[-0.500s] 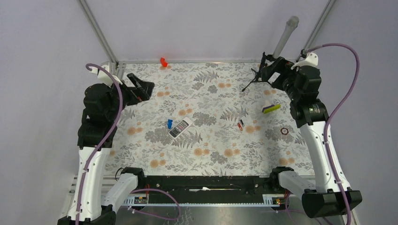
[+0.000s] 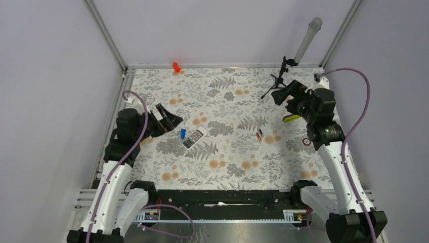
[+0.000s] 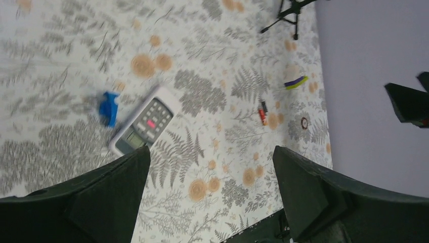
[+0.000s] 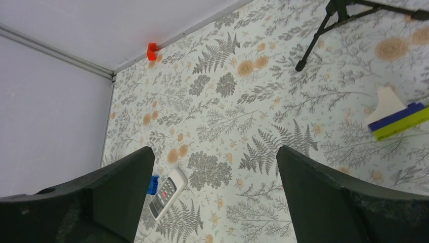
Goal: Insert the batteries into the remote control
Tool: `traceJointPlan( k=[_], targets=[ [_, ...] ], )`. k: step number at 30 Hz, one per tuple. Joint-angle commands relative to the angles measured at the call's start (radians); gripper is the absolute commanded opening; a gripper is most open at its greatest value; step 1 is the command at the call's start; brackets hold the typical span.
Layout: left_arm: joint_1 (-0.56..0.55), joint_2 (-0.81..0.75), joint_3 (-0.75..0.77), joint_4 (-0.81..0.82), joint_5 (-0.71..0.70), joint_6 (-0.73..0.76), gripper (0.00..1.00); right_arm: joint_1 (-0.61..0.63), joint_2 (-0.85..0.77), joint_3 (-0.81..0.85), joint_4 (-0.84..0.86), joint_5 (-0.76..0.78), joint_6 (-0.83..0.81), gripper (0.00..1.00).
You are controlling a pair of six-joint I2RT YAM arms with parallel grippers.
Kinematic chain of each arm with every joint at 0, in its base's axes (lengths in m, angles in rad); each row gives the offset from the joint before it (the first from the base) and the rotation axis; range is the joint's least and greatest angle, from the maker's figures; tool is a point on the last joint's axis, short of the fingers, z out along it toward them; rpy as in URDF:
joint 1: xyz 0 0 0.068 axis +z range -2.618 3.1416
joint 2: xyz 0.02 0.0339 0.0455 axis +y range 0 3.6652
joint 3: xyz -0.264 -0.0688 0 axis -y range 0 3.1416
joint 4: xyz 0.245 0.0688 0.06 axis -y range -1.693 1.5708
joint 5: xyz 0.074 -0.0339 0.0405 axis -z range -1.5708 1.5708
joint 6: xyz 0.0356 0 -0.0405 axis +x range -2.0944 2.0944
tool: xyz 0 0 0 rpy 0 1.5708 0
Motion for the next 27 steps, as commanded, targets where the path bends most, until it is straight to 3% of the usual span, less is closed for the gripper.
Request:
traceJointPlan(
  k=[1, 4, 8, 11, 14, 17, 19, 27],
  targets=[
    [-0.006, -0.036, -0.143, -0.017, -0.147, -0.115, 0.99, -0.002, -0.023, -0.038, 0.050, -0.005, 0.111, 0.99],
    [-0.006, -0.020, -0.266, -0.008, -0.190, -0.156, 0.99, -0.003, 0.002, -0.029, 0.000, -0.052, 0.118, 1.00],
    [-0.006, 0.039, -0.406, 0.159, -0.109, -0.237, 0.93, -0.003, -0.003, -0.058, -0.002, -0.115, 0.107, 0.99],
    [-0.006, 0.110, -0.448, 0.263, -0.114, -0.258, 0.79, -0.003, -0.029, -0.096, -0.002, -0.107, 0.122, 0.99],
    [-0.006, 0.197, -0.443, 0.345, -0.155, -0.238, 0.68, -0.002, -0.048, -0.127, -0.002, -0.105, 0.139, 0.98],
    [-0.006, 0.298, -0.403, 0.398, -0.167, -0.203, 0.63, -0.002, -0.063, -0.150, -0.002, -0.104, 0.147, 0.97],
    [-0.007, 0.374, -0.370, 0.413, -0.166, -0.184, 0.54, -0.002, -0.073, -0.162, -0.005, -0.097, 0.153, 0.97],
    [-0.009, 0.547, -0.289, 0.458, -0.159, -0.172, 0.35, -0.003, -0.104, -0.198, -0.020, -0.066, 0.156, 0.96]
  ],
)
